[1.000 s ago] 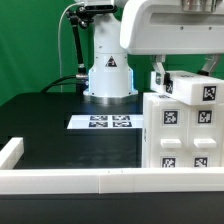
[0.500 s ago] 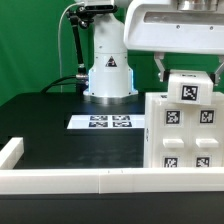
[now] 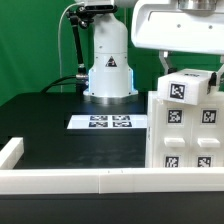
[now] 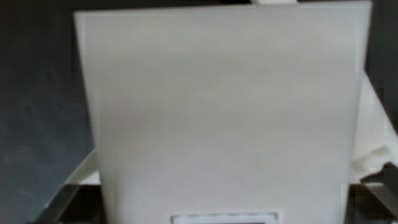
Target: Assemble cabinet
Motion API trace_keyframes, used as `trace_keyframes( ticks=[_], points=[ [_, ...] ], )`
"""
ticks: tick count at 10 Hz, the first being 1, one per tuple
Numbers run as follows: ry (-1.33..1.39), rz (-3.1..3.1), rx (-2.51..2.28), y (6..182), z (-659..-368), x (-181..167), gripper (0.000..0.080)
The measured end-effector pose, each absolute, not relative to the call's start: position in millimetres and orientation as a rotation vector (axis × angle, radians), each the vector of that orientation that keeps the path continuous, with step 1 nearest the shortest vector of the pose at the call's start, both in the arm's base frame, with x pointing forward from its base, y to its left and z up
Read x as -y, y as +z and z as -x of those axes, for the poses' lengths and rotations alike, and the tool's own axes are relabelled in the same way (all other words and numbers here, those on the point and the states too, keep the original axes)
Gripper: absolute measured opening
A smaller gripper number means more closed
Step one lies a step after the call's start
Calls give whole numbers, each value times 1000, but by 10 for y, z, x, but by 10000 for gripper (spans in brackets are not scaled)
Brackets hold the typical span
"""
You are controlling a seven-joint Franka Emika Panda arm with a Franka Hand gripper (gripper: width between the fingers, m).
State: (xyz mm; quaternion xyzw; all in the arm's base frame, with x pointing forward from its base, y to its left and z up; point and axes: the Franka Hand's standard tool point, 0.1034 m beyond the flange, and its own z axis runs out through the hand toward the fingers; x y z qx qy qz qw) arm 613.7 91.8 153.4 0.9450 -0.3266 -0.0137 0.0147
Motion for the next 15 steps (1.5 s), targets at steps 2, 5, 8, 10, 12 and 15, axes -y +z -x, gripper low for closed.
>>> trace_keyframes(
  ticks=[2,5,8,10,12,15],
  points=[
    [5,-2840,1336,1517,-6137,-920,563],
    [21,-2574,1826,1517,-6125,-942,563],
    [29,-2303,2174,1517,-6148,-948,563],
    [16,-2205,2285,1519,-6153,-954,563],
    [6,-2075,2412,1522,-6157,-955,563],
    [15,-1909,2579,1534,-6141,-985,563]
  ],
)
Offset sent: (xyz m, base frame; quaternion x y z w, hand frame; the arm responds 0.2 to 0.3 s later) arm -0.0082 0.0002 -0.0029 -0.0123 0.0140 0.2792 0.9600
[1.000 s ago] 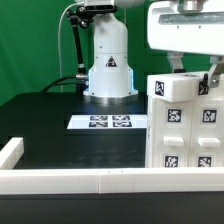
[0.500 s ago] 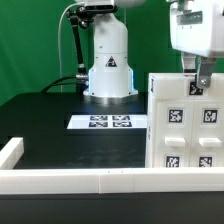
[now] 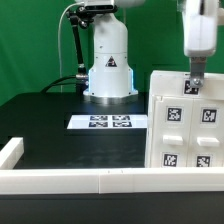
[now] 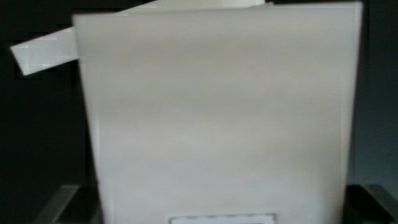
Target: Assemble cabinet
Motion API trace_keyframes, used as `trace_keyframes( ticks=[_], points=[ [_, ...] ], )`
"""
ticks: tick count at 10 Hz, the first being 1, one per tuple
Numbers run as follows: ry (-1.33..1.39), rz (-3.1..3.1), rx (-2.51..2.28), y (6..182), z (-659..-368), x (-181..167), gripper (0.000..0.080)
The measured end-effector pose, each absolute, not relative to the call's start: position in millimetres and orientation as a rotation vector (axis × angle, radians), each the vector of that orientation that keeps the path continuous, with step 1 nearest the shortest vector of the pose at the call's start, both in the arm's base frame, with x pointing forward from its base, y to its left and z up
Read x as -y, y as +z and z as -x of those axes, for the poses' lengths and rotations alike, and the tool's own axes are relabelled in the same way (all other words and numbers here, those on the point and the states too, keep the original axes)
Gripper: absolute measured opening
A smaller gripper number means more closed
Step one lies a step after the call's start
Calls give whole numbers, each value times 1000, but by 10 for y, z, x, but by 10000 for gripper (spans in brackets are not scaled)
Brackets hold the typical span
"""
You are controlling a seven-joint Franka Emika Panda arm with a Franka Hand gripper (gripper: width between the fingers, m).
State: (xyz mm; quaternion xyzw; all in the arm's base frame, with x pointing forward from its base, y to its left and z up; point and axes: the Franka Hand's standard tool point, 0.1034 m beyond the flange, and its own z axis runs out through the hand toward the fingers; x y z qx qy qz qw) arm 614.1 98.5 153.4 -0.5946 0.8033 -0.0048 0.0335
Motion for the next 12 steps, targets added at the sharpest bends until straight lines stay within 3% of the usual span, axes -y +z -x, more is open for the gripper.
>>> trace_keyframes(
  ticks=[6,7,8,12],
  points=[
    [14,1803,-2458,1547,-6153,-1039,564],
    [14,1806,-2456,1544,-6152,-1041,720],
    [14,1810,-2453,1542,-6151,-1043,783],
    [14,1819,-2447,1538,-6149,-1048,796]
  ],
)
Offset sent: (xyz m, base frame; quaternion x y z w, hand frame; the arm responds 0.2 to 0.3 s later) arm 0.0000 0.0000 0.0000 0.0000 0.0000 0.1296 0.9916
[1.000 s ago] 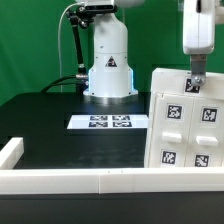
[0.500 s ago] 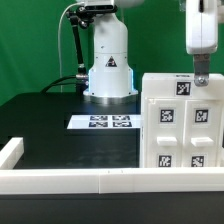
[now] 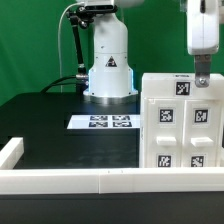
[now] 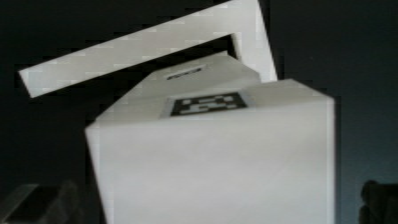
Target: Assemble cabinet
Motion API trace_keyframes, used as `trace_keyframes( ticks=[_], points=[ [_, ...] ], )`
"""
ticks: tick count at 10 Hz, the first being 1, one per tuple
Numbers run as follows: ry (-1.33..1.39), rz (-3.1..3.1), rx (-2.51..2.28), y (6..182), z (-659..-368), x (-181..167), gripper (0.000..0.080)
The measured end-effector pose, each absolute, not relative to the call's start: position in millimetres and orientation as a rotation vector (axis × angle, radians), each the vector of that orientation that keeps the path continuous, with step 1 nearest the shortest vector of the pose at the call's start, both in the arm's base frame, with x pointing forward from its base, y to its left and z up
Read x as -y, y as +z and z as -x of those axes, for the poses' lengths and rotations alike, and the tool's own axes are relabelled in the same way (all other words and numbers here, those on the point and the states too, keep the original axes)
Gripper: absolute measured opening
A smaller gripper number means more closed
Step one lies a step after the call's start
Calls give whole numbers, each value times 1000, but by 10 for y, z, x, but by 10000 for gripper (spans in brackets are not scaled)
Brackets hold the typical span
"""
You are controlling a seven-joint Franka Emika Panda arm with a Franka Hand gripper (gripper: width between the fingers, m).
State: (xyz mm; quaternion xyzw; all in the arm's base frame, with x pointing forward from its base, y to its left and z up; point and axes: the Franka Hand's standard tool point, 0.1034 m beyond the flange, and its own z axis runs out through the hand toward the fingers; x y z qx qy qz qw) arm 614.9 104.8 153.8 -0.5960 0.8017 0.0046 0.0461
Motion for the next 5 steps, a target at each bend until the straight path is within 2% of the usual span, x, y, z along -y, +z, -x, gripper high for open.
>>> trace_keyframes(
  ticks=[5],
  points=[
    [14,1822,-2445,1535,-6147,-1052,796]
  ],
)
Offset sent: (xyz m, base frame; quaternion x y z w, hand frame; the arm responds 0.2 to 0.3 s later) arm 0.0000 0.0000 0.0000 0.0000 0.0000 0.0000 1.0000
